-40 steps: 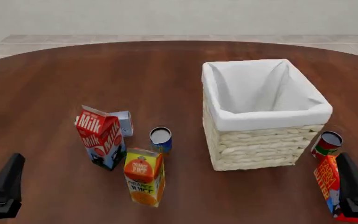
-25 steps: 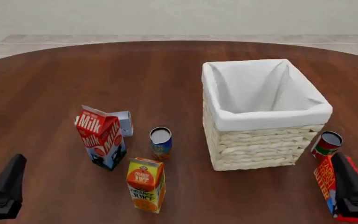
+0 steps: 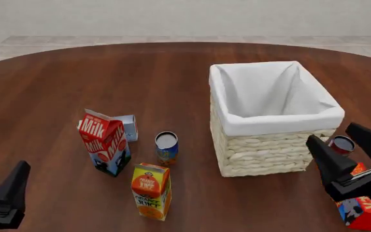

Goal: Pick up the orange juice, and put it in the basket.

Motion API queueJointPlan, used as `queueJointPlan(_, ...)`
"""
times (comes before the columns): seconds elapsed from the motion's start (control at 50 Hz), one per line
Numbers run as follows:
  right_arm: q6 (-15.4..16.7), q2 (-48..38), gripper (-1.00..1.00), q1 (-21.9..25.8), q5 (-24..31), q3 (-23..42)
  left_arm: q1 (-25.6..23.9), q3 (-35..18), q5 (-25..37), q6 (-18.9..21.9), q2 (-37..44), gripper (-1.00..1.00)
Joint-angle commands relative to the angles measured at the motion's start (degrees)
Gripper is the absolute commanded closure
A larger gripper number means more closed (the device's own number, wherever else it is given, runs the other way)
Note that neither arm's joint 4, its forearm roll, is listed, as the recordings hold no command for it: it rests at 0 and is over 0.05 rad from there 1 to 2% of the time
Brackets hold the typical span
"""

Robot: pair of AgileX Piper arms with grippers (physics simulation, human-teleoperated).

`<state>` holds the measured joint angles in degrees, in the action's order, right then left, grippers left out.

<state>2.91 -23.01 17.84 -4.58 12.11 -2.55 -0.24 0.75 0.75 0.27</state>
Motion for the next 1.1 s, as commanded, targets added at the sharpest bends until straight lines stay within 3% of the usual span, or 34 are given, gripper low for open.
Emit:
queueJointPlan(0.02,2.9,-12.8,-1.00,8.9,-5.0,2.9,-0.6,-0.1,0.4,-0.5,0.1,-1.00)
queueJointPlan(0.08,3.4,-15.2,-1.00,12.2,-6.6,2.9,-0.5,-0.1,0.5,-0.7,0.1,-1.00)
queueJointPlan(0.1,5.9,-15.0,-1.00,13.2,-7.3,2.6,-0.5,-0.2,0.7,-1.4,0.3,-1.00)
queueJointPlan(0.14,6.3,-18.4,-1.00,17.5,-8.8,2.5,-0.2,-0.4,0.4,-3.2,1.3,-1.00)
queueJointPlan(0.3,9.7,-22.1,-1.00,28.8,-12.5,1.2,-0.6,-0.5,1.3,-2.5,0.3,-1.00)
queueJointPlan(0.44,9.0,-22.9,-1.00,30.6,-12.6,2.4,0.2,-1.5,1.6,-3.2,0.2,-1.00)
queueJointPlan(0.48,9.5,-25.3,-1.00,32.5,-13.3,2.4,0.0,-1.3,1.6,-3.1,0.1,-1.00)
queueJointPlan(0.52,9.4,-26.4,-1.00,31.4,-14.3,2.9,-0.2,-1.3,1.7,-3.0,0.1,-1.00)
queueJointPlan(0.66,9.1,-32.5,-1.00,37.7,-15.8,3.1,-0.2,-0.9,0.6,-2.7,-0.2,-1.00)
queueJointPlan(0.7,9.0,-33.5,-1.00,38.8,-15.9,2.9,-0.2,-1.0,0.8,-2.6,-0.2,-1.00)
queueJointPlan(0.74,10.9,-37.4,-1.00,39.3,-17.3,2.6,0.1,-0.3,0.3,-2.4,-0.2,-1.00)
queueJointPlan(0.86,10.6,-42.1,-1.00,41.3,-18.9,1.9,0.6,0.0,0.1,-2.2,-0.2,-1.00)
queueJointPlan(0.94,10.5,-45.5,-1.00,41.4,-20.9,1.7,0.5,0.2,0.1,-2.0,-0.2,-1.00)
queueJointPlan(1.06,15.1,-53.3,-1.00,38.6,-24.6,3.7,0.0,0.2,0.0,-1.5,-0.2,-1.00)
queueJointPlan(1.1,14.9,-52.8,-1.00,38.7,-24.5,3.9,-0.3,0.2,0.1,-1.2,-0.2,-1.00)
